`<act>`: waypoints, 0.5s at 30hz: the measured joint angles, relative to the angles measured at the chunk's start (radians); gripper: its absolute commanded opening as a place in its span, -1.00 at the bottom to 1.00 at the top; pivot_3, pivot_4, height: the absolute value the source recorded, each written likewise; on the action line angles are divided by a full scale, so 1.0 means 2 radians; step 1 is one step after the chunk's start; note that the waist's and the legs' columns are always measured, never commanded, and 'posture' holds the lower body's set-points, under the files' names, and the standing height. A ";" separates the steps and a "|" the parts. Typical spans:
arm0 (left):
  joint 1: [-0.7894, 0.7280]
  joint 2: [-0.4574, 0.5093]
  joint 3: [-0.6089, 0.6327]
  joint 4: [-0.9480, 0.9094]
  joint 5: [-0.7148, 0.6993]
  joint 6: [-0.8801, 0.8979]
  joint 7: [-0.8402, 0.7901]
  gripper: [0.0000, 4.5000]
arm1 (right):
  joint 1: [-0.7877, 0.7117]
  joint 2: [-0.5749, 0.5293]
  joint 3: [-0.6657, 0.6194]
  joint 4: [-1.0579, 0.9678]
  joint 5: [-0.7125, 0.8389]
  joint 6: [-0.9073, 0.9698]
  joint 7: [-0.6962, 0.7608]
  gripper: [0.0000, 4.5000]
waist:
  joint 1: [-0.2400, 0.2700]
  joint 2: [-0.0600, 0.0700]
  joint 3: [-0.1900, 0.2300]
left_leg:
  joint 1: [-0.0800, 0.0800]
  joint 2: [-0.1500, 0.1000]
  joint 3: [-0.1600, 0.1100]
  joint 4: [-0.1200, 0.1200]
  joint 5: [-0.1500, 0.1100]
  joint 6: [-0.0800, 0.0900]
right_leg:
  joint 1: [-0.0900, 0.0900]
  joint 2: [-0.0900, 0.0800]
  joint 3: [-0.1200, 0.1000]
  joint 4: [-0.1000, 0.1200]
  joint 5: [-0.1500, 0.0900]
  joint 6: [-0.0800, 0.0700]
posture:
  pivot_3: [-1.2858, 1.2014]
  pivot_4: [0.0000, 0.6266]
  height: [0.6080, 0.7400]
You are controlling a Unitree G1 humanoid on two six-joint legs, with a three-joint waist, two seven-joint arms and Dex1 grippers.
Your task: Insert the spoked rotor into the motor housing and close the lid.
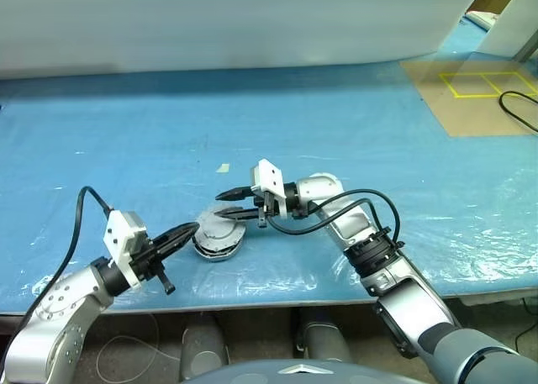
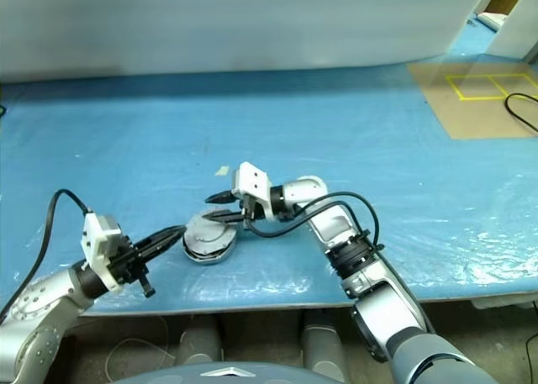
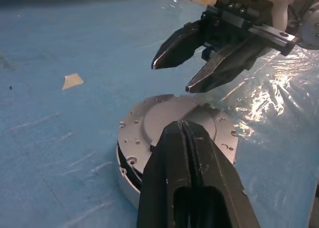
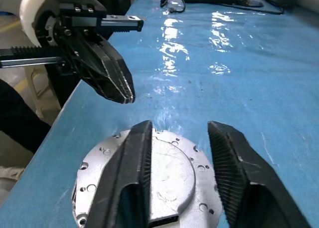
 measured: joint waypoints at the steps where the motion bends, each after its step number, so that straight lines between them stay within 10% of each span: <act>1: 0.010 -0.005 0.000 -0.004 0.005 -0.008 0.004 -1.00 | -0.002 0.002 0.001 0.007 -0.003 -0.002 0.002 0.29 | 0.000 0.000 0.000 | 0.000 0.000 0.000 0.000 0.000 0.000 | 0.000 0.000 0.000 0.000 0.000 0.000 | 0.03 -0.52 1.00; 6: 0.070 -0.021 0.019 -0.019 0.017 -0.044 0.013 -1.00 | -0.012 0.001 0.012 0.029 -0.018 -0.005 0.013 0.98 | -0.001 0.000 0.000 | 0.000 0.000 0.000 -0.001 0.000 0.000 | 0.000 0.000 0.000 -0.001 0.000 0.000 | 0.03 -0.52 1.00; 15: 0.127 -0.050 0.026 0.001 0.042 -0.127 0.009 -1.00 | -0.019 0.014 0.031 0.050 -0.042 -0.005 0.021 0.98 | -0.001 0.000 0.000 | 0.001 0.001 0.001 -0.002 0.000 0.001 | 0.000 0.000 0.000 -0.001 0.000 0.000 | 0.03 -0.52 1.00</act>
